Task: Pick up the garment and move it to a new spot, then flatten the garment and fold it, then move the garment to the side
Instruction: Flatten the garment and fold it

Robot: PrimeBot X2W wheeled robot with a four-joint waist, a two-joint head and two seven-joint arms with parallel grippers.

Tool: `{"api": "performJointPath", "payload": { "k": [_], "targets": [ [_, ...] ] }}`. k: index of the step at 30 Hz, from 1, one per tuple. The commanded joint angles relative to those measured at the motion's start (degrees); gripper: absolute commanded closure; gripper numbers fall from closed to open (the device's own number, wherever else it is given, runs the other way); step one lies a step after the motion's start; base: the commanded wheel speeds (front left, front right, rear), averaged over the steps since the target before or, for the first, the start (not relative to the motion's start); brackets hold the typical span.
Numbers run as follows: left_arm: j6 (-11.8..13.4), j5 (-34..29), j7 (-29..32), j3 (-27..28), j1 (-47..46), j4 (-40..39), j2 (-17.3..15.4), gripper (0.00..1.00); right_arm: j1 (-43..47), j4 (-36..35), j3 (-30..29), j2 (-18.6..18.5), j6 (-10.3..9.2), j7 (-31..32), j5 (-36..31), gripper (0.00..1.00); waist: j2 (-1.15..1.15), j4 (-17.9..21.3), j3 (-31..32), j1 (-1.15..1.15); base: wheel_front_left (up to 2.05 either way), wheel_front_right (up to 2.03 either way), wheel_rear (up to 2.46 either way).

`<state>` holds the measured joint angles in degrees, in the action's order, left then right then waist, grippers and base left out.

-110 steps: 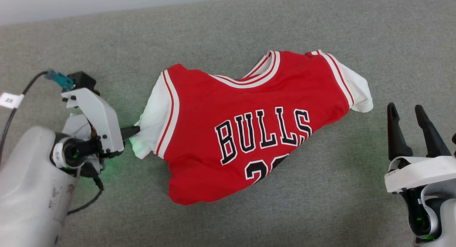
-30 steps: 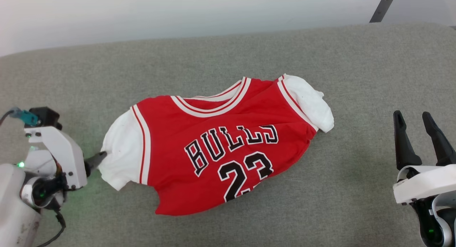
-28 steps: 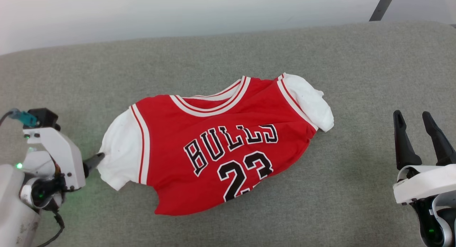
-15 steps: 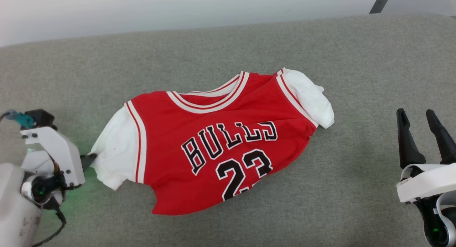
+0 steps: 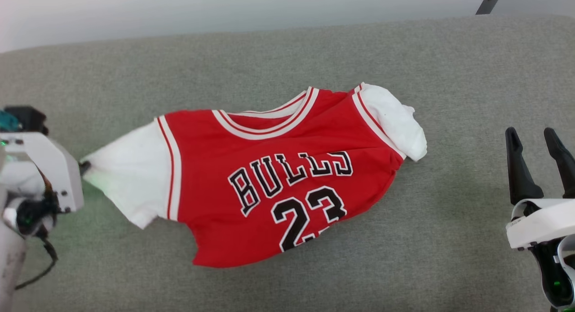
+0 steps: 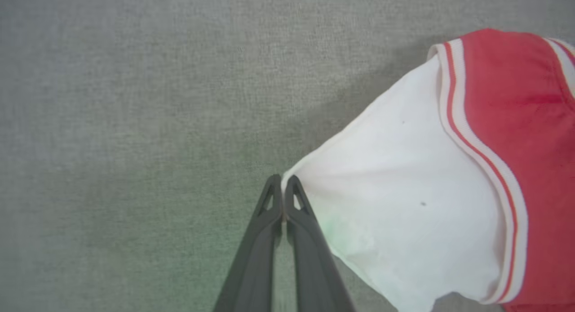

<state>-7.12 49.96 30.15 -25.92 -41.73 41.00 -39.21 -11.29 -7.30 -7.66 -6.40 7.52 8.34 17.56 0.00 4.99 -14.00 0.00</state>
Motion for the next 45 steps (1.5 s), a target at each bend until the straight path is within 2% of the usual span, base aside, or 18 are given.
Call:
{"api": "performJointPath", "payload": {
  "k": [1, 9, 10, 11, 12, 13, 21, 30, 35, 40, 45],
  "targets": [
    [0.03, -0.66, -0.78, -0.12, -0.68, 0.28, -0.31, 1.00, -0.90, -0.37, 0.09, -0.19, -0.06, 0.20, 0.02, 0.00, 0.00, -0.24, -0.16, 0.00, 0.00, 0.00, 0.00],
    [-0.04, -1.56, -3.37, -0.86, -2.47, 3.62, 1.27, 1.00, -2.19, -0.30, 1.23, -0.62, -0.06, 1.00, 0.36, 0.00, 0.00, -0.83, -1.12, 0.00, 0.00, 0.00, 0.00],
    [-0.04, -1.25, -3.79, -0.74, -2.56, 4.22, 1.79, 0.87, -2.31, -0.20, 1.48, -0.69, -0.06, 1.15, 0.49, 0.00, 0.00, -0.84, -1.23, 0.00, 0.00, 0.00, 0.00],
    [-0.07, -1.01, -4.18, -0.81, -2.68, 4.62, 2.29, 0.60, -2.48, -0.20, 1.66, -0.65, -0.06, 1.32, 0.60, 0.00, 0.00, -0.87, -1.35, 0.00, 0.00, 0.00, 0.00],
    [-0.11, -0.85, -4.64, -0.83, -2.89, 4.98, 2.65, 0.16, -2.71, -0.26, 1.78, -0.72, -0.06, 1.53, 0.57, 0.00, 0.00, -0.95, -1.43, 0.00, 0.00, 0.00, 0.00],
    [-0.13, -0.69, -5.17, -0.72, -3.07, 5.34, 2.87, 0.00, -3.06, -0.25, 1.80, -0.84, -0.06, 1.64, 0.60, 0.00, 0.00, -1.06, -1.49, 0.00, 0.00, 0.00, 0.00],
    [-0.33, -0.33, -10.89, -0.26, -3.46, 4.10, 4.16, 0.00, -5.66, 1.47, 3.33, -2.70, -0.06, 4.97, 0.95, 0.00, 0.00, -3.46, -0.67, 0.00, 0.00, 0.00, 0.00],
    [0.42, 0.17, -23.28, 2.35, 2.19, -5.80, 5.22, 0.00, -8.44, 7.14, 4.73, -5.72, -0.05, 11.24, 2.26, 0.00, 0.00, -7.93, 1.19, 0.00, 0.00, 0.00, 0.00],
    [3.01, -0.43, -31.66, 4.50, 9.06, -14.35, 5.20, 0.00, -10.80, 11.21, 5.55, -7.83, -0.05, 15.65, 3.96, 0.00, 0.00, -10.09, 1.60, 0.00, 0.00, 0.00, 0.00],
    [6.31, 0.01, -37.50, 6.64, 17.12, -22.11, 5.38, 0.00, -13.42, 15.42, 5.67, -10.11, -0.05, 19.48, 4.92, 0.00, 0.00, -11.96, 1.56, 0.00, 0.00, 0.00, 0.00],
    [8.16, 1.28, -42.41, 8.85, 24.43, -28.34, 6.72, 0.00, -16.41, 19.95, 4.44, -11.97, -0.05, 21.32, 5.06, 0.00, 0.00, -13.74, 0.89, 0.00, 0.00, 0.00, 0.00]
  ]
}}
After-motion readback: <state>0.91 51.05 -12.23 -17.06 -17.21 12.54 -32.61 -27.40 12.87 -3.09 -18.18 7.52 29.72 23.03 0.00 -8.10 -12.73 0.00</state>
